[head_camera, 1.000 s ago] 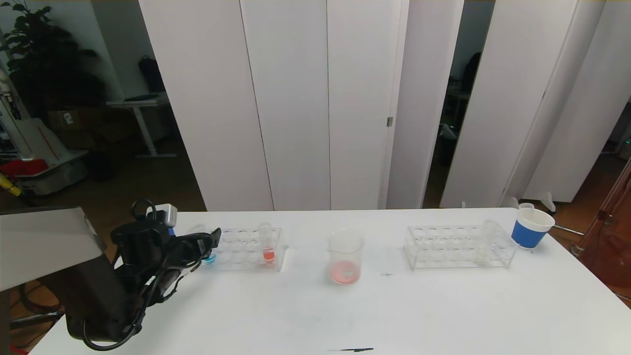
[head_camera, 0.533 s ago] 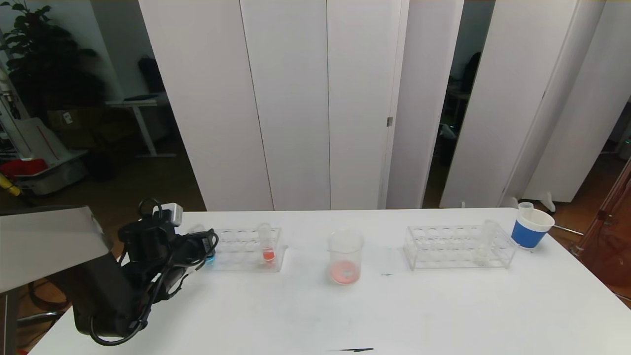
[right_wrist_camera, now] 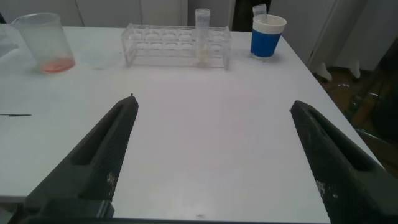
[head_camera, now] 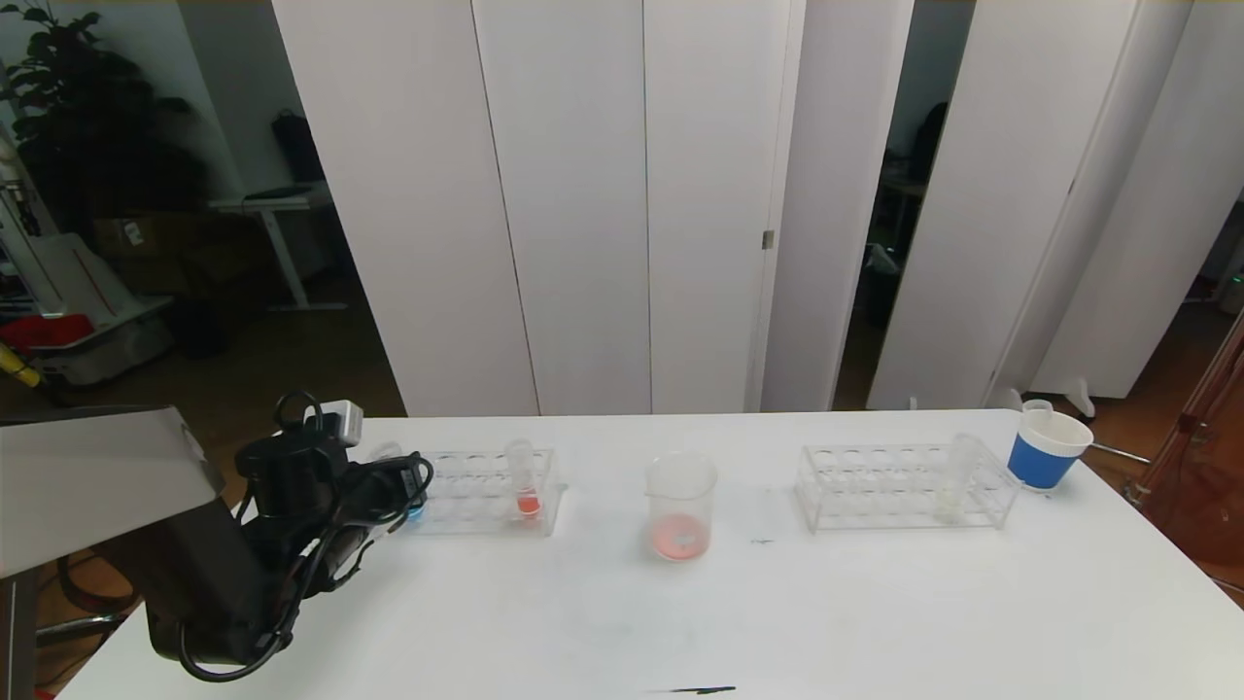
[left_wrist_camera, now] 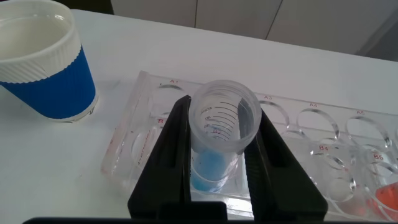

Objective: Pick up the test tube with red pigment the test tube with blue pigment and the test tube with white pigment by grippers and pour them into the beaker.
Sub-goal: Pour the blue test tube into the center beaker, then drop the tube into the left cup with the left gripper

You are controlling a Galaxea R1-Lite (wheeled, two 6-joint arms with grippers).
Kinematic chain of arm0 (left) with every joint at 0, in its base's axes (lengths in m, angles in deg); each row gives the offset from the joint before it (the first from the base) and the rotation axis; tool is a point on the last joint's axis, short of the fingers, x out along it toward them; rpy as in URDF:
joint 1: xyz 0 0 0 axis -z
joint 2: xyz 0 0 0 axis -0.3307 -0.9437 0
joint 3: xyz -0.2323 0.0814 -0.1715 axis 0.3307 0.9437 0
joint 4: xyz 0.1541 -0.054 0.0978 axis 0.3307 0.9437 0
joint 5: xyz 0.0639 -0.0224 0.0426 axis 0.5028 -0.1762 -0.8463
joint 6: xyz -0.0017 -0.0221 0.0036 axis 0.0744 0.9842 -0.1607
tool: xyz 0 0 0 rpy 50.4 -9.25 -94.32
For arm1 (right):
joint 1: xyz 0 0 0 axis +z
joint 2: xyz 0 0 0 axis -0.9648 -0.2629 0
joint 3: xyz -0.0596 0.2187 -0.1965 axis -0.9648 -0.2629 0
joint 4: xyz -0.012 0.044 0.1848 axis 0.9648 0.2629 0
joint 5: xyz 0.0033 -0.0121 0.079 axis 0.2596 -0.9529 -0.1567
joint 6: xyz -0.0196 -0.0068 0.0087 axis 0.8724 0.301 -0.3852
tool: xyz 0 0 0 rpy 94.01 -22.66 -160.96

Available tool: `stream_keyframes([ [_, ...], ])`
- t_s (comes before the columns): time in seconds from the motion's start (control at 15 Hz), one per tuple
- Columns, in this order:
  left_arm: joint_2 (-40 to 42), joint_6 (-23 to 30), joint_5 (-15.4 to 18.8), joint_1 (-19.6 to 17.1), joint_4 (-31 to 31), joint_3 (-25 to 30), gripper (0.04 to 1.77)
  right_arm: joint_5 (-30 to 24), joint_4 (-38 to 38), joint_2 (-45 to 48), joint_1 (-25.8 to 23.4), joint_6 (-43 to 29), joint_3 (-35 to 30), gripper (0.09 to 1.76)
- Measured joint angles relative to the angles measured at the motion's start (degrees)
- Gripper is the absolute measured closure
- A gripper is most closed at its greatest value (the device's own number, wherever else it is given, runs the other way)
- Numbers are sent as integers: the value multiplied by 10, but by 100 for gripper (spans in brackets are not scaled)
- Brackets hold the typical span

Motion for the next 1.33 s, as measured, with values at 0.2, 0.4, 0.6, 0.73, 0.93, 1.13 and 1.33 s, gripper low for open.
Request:
stream_keyframes([
  [0.2, 5, -1, 0, 3, 2, -1, 123, 0, 0, 0, 0, 0, 0, 10],
  [0.4, 17, -4, -3, 10, 10, -8, 123, 0, 0, 0, 0, 0, 0, 10],
  [0.6, 39, -14, -3, 17, 47, -17, 123, 0, 0, 0, 0, 0, 0, 10],
  [0.73, 55, -17, -3, 20, 62, -22, 123, 0, 0, 0, 0, 0, 0, 10],
  [0.93, 80, -36, -3, 25, 73, -27, 123, 0, 0, 0, 0, 0, 0, 10],
  [1.13, 110, -41, -4, 30, 109, -33, 123, 0, 0, 0, 0, 0, 0, 10],
  [1.33, 154, -42, 0, 30, 168, -45, 123, 0, 0, 0, 0, 0, 0, 10],
])
